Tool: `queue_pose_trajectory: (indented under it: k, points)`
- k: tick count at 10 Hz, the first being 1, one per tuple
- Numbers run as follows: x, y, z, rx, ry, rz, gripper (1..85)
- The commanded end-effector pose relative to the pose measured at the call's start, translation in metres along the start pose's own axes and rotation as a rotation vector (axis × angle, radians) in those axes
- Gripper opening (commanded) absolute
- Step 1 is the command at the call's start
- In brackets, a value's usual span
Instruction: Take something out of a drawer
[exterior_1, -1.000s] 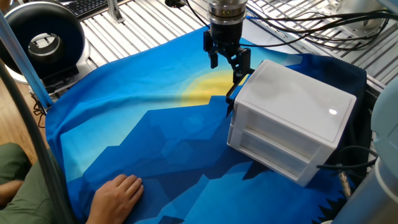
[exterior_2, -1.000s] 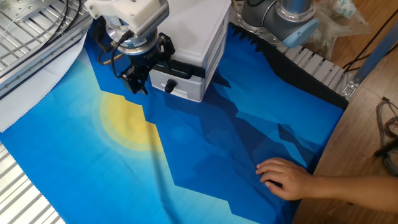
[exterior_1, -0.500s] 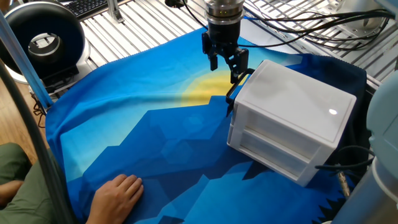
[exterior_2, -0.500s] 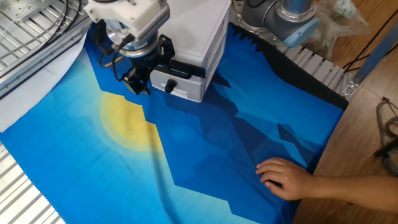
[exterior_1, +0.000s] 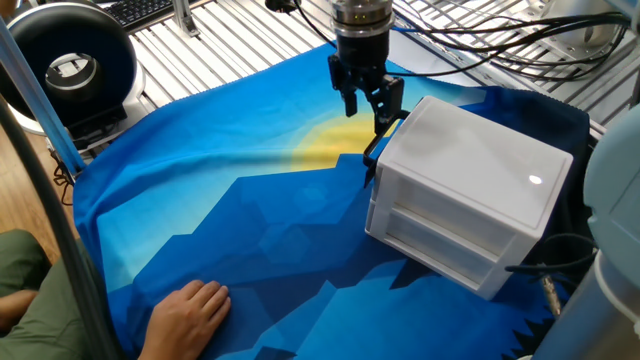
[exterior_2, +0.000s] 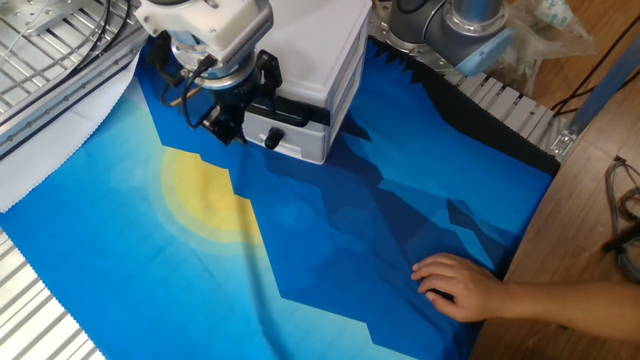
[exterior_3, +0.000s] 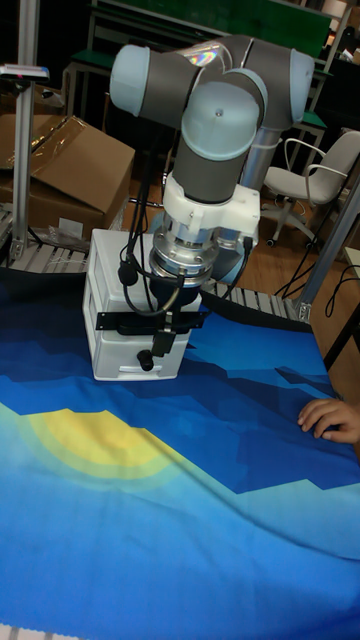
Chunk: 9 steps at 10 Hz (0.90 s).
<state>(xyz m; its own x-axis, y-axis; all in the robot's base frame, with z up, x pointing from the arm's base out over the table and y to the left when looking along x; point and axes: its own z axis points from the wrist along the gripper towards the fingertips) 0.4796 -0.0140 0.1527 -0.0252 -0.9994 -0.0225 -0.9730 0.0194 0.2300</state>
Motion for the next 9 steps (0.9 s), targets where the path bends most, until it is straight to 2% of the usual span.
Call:
queue_pose_trajectory:
  k: [1,3,4,5,8,9]
  points:
    - [-0.004,0.004,0.009,-0.025,-0.036,-0.005,60.3]
    - [-0.005,0.009,0.014,-0.06,-0.049,0.009,53.3]
    - [-0.009,0.011,0.014,-0.065,-0.065,0.015,49.3]
    - [-0.011,0.014,0.012,-0.072,-0.073,0.02,49.3]
    - [-0.008,0.015,0.014,-0.073,-0.064,0.018,49.0]
    - [-0.008,0.018,0.012,-0.087,-0.065,0.026,49.0]
